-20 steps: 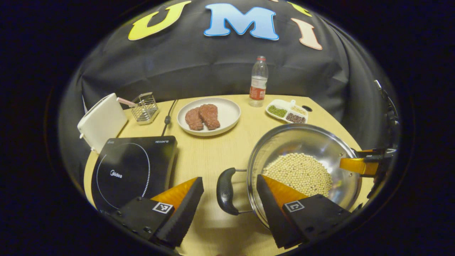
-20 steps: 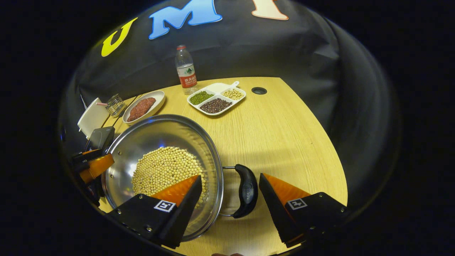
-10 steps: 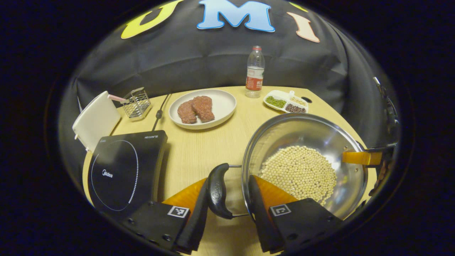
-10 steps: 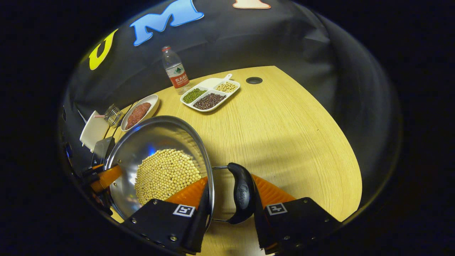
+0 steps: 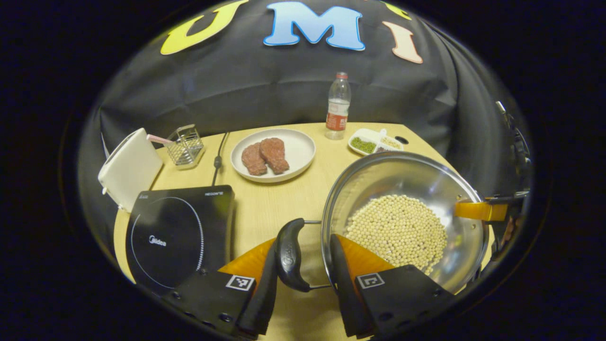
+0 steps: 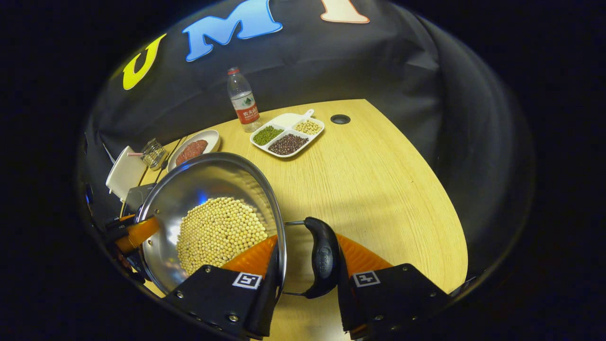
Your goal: First push the handle of the pot to place it horizontally, then grasp the pot with both hands and set it on the induction cooktop.
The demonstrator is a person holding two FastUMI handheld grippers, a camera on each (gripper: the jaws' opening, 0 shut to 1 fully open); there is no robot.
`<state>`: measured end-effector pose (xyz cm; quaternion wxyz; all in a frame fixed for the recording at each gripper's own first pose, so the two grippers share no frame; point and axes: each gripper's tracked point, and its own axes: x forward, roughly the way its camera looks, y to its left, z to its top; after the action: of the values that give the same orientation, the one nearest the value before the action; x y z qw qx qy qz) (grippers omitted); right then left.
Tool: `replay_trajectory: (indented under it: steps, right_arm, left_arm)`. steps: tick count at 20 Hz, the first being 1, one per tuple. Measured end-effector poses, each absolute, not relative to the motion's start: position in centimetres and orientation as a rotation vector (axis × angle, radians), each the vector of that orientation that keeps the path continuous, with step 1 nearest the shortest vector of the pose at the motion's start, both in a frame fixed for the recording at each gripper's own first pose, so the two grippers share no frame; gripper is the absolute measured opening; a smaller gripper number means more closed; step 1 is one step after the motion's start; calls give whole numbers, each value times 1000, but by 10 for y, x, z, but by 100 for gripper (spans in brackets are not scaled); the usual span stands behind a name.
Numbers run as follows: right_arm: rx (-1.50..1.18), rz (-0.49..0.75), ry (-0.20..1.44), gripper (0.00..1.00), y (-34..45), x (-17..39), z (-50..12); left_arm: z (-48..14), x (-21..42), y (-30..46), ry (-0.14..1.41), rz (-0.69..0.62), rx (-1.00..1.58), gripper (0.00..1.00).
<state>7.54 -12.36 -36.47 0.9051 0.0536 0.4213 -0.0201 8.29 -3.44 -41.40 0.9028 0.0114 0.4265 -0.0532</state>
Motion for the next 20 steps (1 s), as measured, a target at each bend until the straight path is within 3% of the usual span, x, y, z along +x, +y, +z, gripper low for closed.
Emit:
replay_trajectory:
  steps: [1,3,7,10,20]
  right_arm:
    - [110,-45,865,55,-116,70,-355]
    - [117,-45,857,55,-100,62,-342]
    - [117,-34,851,55,-58,50,-323]
    - [103,-20,843,55,-21,46,-313]
    - [79,49,848,55,98,53,-312]
  left_arm:
    - [-404,80,-28,876,-113,21,67]
    - [-388,76,-12,870,-116,18,60]
    - [-363,62,31,867,-105,9,64]
    - [-351,54,68,863,-91,-5,60]
    - [-340,37,190,867,-22,-19,64]
